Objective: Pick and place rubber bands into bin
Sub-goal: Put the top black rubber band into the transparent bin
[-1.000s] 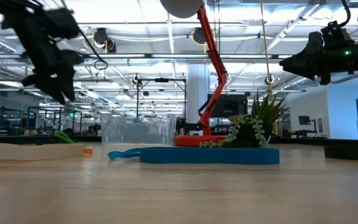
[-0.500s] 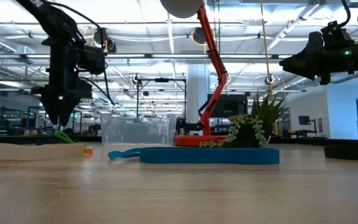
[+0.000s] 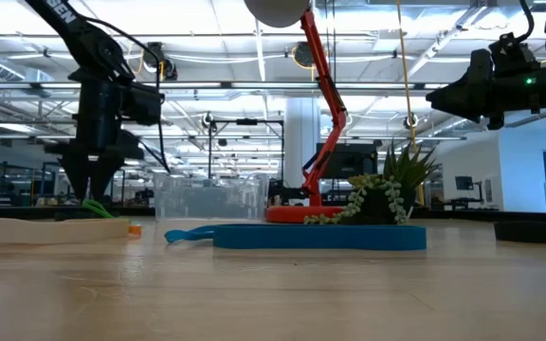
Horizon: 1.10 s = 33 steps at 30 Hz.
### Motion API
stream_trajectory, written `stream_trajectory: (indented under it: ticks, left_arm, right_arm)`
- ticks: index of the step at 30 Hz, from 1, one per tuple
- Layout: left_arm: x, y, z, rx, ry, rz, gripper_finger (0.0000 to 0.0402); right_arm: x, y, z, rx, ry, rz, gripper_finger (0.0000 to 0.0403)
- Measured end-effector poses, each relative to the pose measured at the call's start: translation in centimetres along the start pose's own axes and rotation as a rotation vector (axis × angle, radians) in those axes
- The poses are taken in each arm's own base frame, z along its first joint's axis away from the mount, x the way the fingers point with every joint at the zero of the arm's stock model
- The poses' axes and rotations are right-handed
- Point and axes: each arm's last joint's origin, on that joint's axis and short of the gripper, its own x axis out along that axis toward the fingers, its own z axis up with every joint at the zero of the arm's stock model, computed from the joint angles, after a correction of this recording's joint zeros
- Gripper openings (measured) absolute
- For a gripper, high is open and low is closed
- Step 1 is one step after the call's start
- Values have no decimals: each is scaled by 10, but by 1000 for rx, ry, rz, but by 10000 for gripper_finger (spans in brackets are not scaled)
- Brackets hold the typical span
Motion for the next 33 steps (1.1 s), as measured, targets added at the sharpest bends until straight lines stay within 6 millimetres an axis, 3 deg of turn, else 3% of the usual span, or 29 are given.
stream_trajectory:
  ticks: [19, 26, 33]
  left_arm:
    - [38, -8, 10, 11, 143, 42, 184]
    - [41, -8, 10, 47, 154, 44, 181]
    - [41, -8, 10, 92, 155, 34, 111]
  right_arm:
    - [0, 0, 0, 0, 0, 1, 141]
    - [0, 0, 0, 0, 0, 0, 141]
    - [0, 0, 0, 0, 0, 0, 141]
